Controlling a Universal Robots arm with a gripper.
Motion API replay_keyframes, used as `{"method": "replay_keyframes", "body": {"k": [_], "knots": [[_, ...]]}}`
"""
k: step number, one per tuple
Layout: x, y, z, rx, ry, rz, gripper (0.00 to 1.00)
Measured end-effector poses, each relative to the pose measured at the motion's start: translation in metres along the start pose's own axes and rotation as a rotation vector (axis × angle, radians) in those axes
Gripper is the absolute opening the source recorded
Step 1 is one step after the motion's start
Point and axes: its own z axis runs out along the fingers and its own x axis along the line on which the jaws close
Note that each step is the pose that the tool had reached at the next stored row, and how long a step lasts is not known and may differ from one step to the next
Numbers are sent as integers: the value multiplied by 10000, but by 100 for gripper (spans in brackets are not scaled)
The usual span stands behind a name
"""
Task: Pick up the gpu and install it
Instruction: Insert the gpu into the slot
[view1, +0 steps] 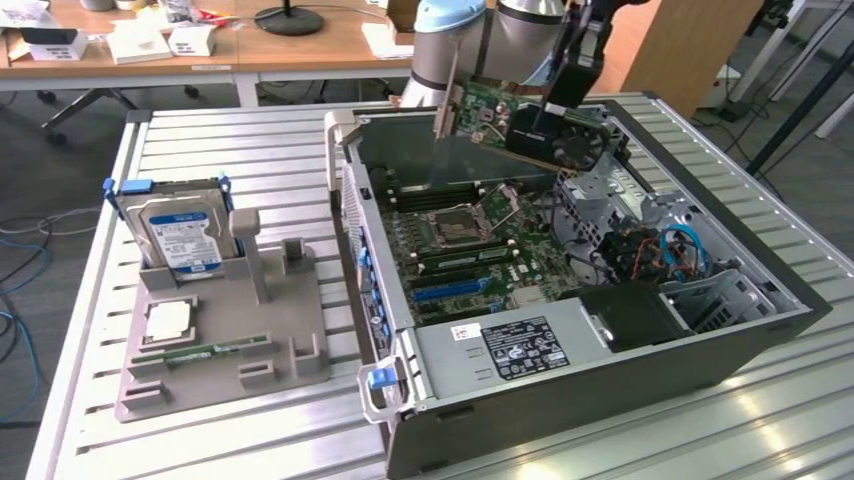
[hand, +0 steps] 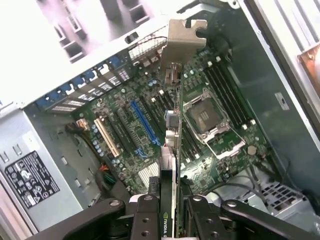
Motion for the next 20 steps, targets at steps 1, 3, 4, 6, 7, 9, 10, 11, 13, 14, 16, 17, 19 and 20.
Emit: {"method": "replay_keyframes", "body": {"k": [1, 3, 4, 6, 7, 9, 10, 11, 13, 14, 16, 17, 19, 20], "knots": [[0, 0, 1, -4, 10, -196, 26], [0, 0, 3, -12, 25, -539, 26], [0, 0, 4, -16, 32, -706, 26], [0, 0, 6, -24, 48, -1053, 26], [0, 0, 7, -27, 56, -1226, 26], [0, 0, 9, -35, 72, -1583, 26], [0, 0, 10, -39, 80, -1757, 26], [0, 0, 11, -43, 88, -1927, 26], [1, 0, 13, -50, 103, -2253, 26], [0, -1, 14, -53, 110, -2413, 26], [0, -1, 17, -60, 125, -2718, 26], [0, -1, 18, -64, 132, -2872, 26], [0, -1, 20, -71, 145, -3177, 26], [0, -1, 22, -74, 152, -3331, 26]]}}
